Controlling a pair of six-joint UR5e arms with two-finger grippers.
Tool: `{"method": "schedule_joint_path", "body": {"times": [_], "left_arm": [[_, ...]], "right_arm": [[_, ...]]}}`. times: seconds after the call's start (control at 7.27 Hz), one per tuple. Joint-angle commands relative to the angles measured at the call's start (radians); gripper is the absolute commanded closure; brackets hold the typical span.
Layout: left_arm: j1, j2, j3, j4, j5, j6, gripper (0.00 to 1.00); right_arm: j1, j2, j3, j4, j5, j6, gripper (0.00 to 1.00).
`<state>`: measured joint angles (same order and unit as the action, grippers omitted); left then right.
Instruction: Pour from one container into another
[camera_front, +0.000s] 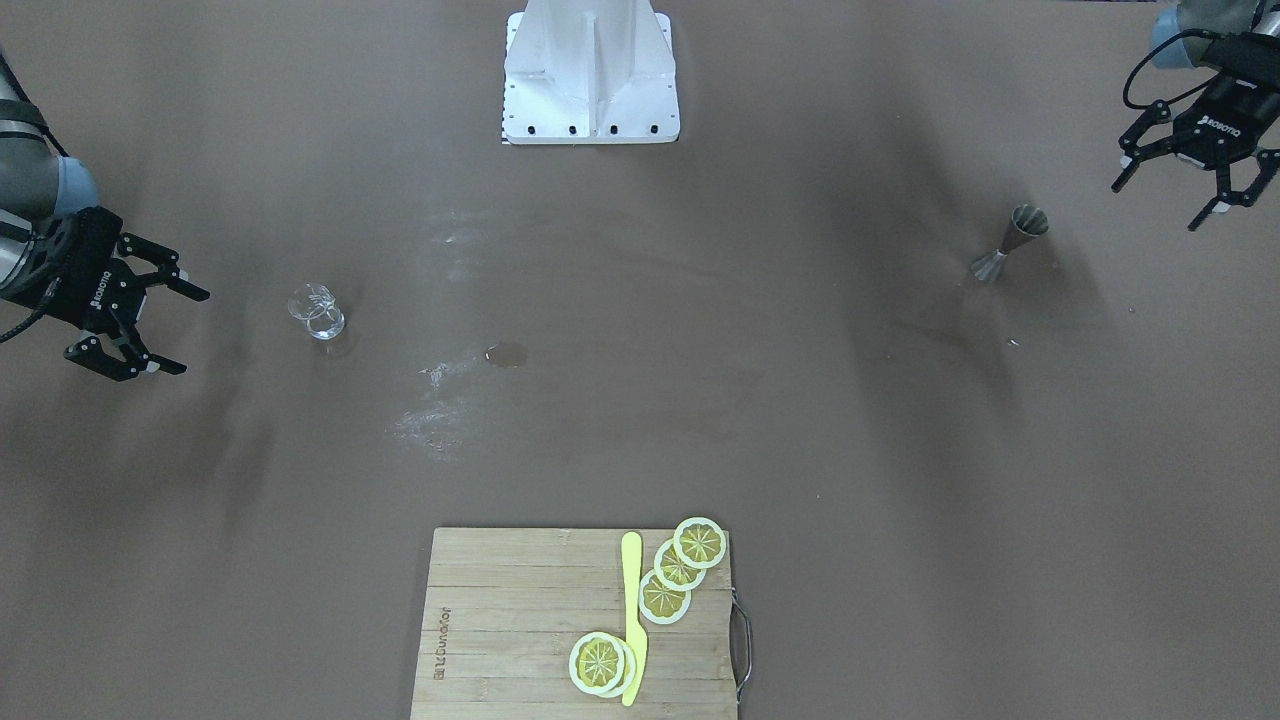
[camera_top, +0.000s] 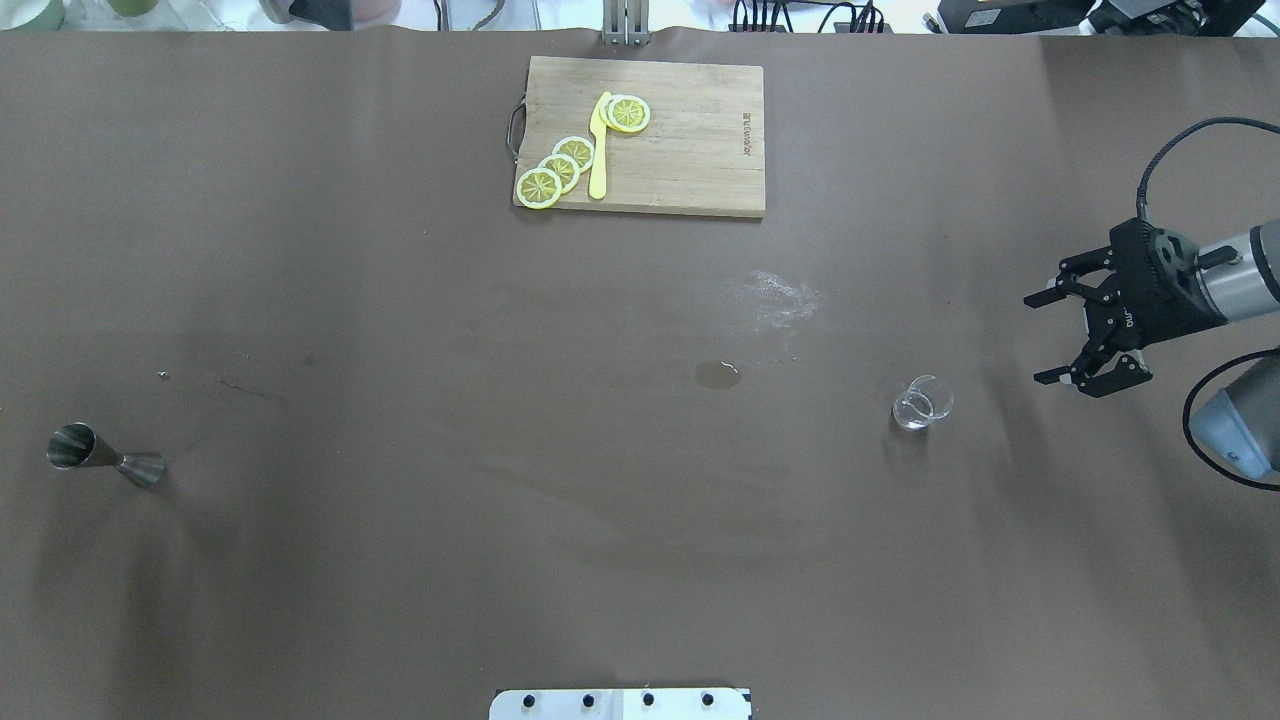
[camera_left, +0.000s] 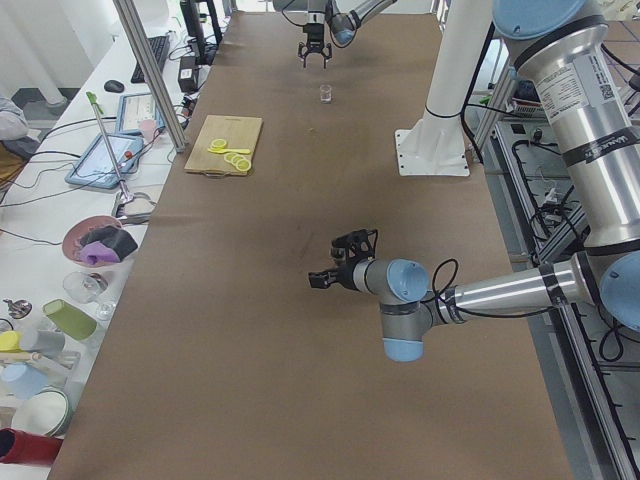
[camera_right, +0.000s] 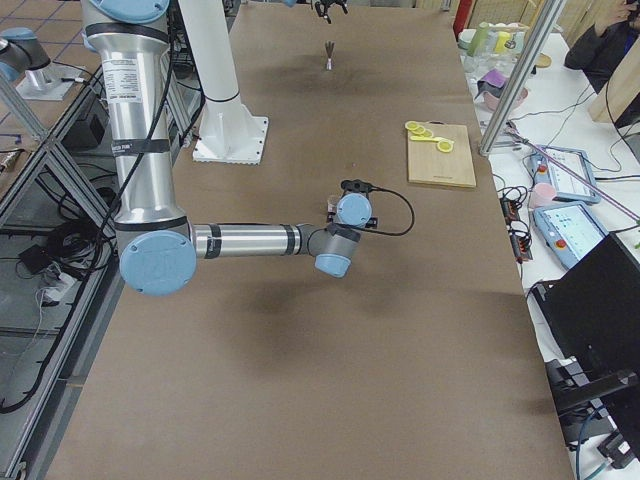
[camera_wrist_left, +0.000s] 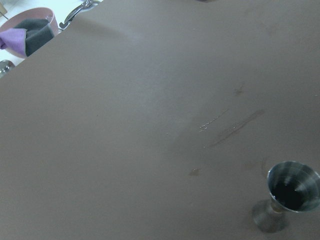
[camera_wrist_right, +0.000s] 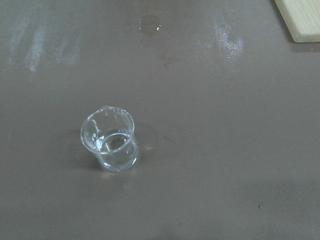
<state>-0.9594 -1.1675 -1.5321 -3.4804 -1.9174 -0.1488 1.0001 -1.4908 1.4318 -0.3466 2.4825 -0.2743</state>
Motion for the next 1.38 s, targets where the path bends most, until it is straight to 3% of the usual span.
{"method": "schedule_joint_path", "body": {"times": [0.0, 0.14, 0.28, 0.55, 0.83, 1.24], "left_arm": [[0.151, -0.027, 0.137, -0.247, 0.177, -0.012, 0.01], [0.193, -0.037, 0.139, -0.294, 0.185, -0.049, 0.01], [0.22, -0.031, 0.145, -0.339, 0.261, -0.123, 0.01], [0.406, -0.008, 0.191, -0.509, 0.442, -0.175, 0.01], [0.422, 0.012, 0.21, -0.575, 0.446, -0.199, 0.02], [0.422, -0.021, 0.193, -0.574, 0.443, -0.218, 0.02]], "right_arm": [[-0.03, 0.011, -0.011, 0.058, -0.002, 0.001, 0.0], [-0.056, 0.012, -0.013, 0.093, -0.008, 0.004, 0.0], [-0.076, 0.012, -0.013, 0.121, -0.023, 0.006, 0.0], [-0.115, 0.012, -0.045, 0.184, -0.036, 0.006, 0.0], [-0.135, 0.017, -0.092, 0.269, -0.054, 0.007, 0.0], [-0.162, 0.064, -0.126, 0.271, -0.057, 0.02, 0.0]]}}
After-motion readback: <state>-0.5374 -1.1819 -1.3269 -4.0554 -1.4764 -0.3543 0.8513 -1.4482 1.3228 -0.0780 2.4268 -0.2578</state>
